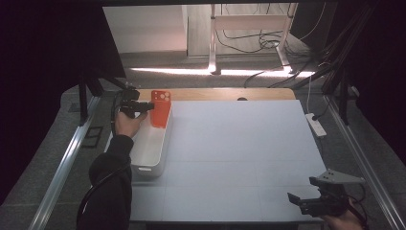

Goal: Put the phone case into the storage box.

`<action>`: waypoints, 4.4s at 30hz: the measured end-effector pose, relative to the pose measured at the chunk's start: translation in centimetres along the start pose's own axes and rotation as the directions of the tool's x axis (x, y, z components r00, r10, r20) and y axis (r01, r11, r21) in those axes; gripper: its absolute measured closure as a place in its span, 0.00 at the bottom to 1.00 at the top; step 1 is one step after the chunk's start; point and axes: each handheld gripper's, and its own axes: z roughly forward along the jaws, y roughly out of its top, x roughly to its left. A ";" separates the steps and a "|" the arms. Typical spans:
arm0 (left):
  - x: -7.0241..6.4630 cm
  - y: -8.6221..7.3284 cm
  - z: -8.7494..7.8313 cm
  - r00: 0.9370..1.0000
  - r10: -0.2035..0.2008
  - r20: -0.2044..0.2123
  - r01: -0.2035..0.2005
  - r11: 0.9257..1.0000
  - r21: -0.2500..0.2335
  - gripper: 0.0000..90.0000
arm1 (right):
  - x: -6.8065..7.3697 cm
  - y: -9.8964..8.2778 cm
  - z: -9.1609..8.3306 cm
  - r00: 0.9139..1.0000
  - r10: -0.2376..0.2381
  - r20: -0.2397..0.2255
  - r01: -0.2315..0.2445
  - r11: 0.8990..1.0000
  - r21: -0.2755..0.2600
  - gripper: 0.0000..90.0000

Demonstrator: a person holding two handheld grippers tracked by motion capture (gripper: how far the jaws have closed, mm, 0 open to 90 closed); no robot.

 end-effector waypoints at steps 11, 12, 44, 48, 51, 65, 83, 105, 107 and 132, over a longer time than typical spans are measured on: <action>-0.1 -0.3 -0.4 0.998 0.044 0.037 -0.043 0.999 -0.024 0.45 | 0.0 0.0 0.0 1.000 0.000 0.001 0.000 1.000 0.001 0.00; -0.1 -0.3 -0.4 0.998 0.044 0.037 -0.043 0.999 -0.024 0.45 | 0.0 0.0 0.0 1.000 0.000 0.001 0.000 1.000 0.002 0.00; -1.3 -1.1 -2.2 0.989 0.117 0.094 -0.108 0.990 -0.093 0.12 | 0.1 0.0 0.1 1.000 -0.004 -0.003 0.004 1.000 0.008 0.00; -1.6 -1.2 -2.5 0.982 0.136 0.130 -0.125 0.988 -0.089 0.08 | 0.1 0.0 0.1 1.000 -0.006 -0.003 0.006 1.000 0.009 0.00; -1.8 -1.3 -2.5 0.978 0.150 0.143 -0.138 0.986 -0.089 0.06 | 0.1 0.0 0.1 1.000 -0.007 -0.002 0.007 1.000 0.009 0.00; -3.2 -2.2 -2.9 0.962 0.242 0.127 -0.229 0.968 -0.106 0.00 | 0.1 0.0 0.2 1.000 -0.008 -0.004 0.008 1.000 0.012 0.00; -5.1 -3.3 -3.4 0.942 0.294 0.164 -0.278 0.954 -0.114 0.00 | 0.2 0.1 0.1 1.000 -0.014 -0.002 0.014 1.000 0.014 0.00; -6.6 -4.5 -4.3 0.919 0.342 0.195 -0.316 0.937 -0.149 0.01 | 0.2 0.1 0.2 1.000 -0.012 -0.012 0.013 1.000 0.020 0.00; -6.7 -4.7 -4.4 0.917 0.345 0.200 -0.317 0.935 -0.161 0.01 | 0.2 0.1 0.2 1.000 -0.012 -0.012 0.013 1.000 0.020 0.00; -7.2 -6.8 -5.4 0.913 0.341 0.224 -0.290 0.928 -0.232 0.00 | 0.4 0.1 0.2 0.999 -0.034 -0.010 0.034 0.999 0.017 0.01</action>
